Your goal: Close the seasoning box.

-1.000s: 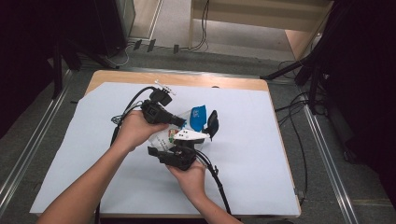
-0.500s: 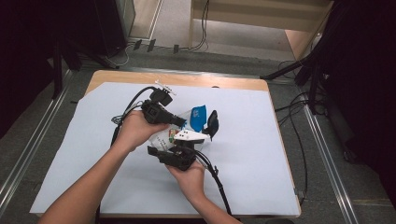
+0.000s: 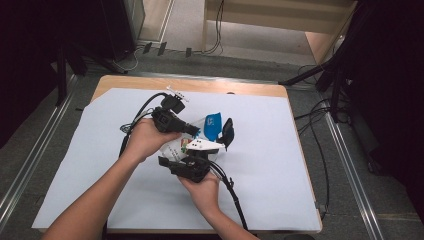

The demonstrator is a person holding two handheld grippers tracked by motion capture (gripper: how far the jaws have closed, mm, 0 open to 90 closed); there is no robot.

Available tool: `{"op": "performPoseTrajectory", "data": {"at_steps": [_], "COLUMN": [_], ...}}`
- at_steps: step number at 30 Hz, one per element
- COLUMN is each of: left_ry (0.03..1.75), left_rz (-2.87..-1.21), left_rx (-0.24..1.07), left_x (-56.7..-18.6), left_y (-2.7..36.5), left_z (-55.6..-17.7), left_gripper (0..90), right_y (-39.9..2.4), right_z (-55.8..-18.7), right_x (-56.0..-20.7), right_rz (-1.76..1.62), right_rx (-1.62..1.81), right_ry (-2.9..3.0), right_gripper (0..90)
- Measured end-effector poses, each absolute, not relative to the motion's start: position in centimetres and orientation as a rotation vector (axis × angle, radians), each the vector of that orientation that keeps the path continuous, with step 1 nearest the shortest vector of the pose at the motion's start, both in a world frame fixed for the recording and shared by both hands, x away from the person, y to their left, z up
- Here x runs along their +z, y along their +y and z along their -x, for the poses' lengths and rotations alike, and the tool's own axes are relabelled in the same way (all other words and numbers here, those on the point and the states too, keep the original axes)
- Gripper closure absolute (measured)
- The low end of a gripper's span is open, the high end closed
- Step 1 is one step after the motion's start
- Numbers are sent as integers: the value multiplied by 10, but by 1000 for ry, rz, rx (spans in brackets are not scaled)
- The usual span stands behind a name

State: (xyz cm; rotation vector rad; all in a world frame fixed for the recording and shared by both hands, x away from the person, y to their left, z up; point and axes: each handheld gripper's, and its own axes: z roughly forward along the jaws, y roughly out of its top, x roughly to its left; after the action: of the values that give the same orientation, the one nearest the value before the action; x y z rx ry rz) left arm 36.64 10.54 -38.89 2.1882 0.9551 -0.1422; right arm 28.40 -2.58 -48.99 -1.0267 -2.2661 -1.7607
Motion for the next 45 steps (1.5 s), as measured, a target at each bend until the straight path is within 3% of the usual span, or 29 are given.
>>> {"op": "performPoseTrajectory", "data": {"at_steps": [8,45], "left_ry": [960,955], "left_rz": [-2188,-2173], "left_rx": [-150,-149], "left_x": [-389,-390], "left_y": [105,108], "left_z": [-366,-364], "left_gripper": [898,886], "right_y": [-22,-25], "right_z": [-282,-284], "right_x": [-491,-489], "right_rz": [1005,1012], "right_rx": [-1747,-1751], "right_ry": [-2344,-2266], "right_gripper": [597,652]}}
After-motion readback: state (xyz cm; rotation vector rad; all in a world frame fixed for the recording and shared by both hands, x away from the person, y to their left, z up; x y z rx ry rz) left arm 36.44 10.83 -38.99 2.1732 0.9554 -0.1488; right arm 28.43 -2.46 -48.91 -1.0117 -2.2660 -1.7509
